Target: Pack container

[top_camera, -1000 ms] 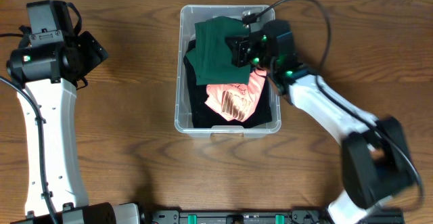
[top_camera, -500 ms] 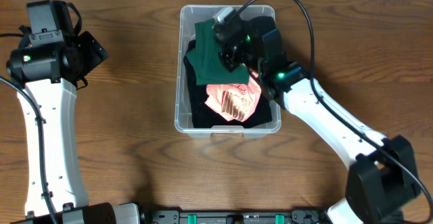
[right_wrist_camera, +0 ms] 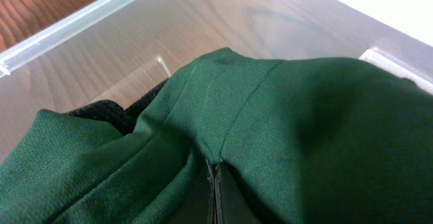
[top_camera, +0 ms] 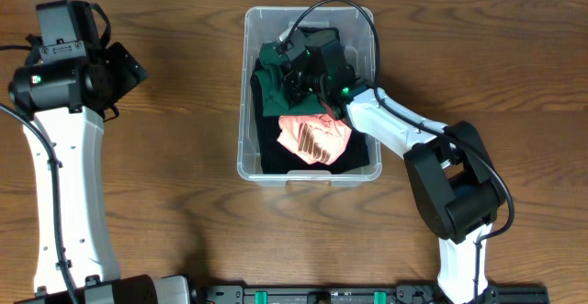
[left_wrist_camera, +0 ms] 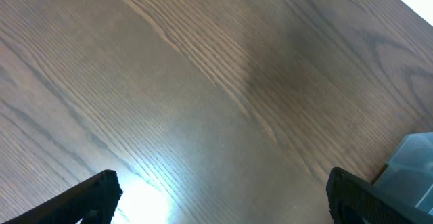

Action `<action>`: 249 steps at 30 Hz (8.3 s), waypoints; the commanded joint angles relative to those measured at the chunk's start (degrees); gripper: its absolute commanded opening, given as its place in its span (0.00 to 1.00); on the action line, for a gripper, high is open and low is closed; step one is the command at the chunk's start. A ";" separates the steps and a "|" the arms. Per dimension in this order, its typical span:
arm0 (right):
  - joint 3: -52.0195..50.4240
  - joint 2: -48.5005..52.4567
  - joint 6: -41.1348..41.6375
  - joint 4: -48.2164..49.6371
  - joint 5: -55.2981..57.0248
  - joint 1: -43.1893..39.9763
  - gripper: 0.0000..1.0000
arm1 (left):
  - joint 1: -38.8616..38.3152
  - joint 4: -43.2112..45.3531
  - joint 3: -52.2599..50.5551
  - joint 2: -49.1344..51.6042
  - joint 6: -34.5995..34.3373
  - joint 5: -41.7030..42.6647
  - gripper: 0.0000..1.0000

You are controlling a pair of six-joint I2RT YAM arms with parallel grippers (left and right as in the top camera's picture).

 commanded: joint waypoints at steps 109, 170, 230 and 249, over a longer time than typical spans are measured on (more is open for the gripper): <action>-73.72 -120.17 17.00 -28.52 17.53 -27.32 0.99 | 0.20 0.02 0.28 -0.02 0.96 -0.48 0.98; -73.72 -120.17 17.00 -28.50 17.53 -27.32 0.99 | -1.73 18.05 -53.00 -60.52 21.90 21.46 0.98; -73.72 -120.17 17.00 -28.50 17.53 -27.32 0.99 | -10.58 41.99 -87.10 -85.92 20.90 20.39 0.98; -73.72 -120.17 17.00 -28.50 17.53 -27.32 0.99 | -10.58 42.01 -87.10 -85.92 20.90 20.39 0.98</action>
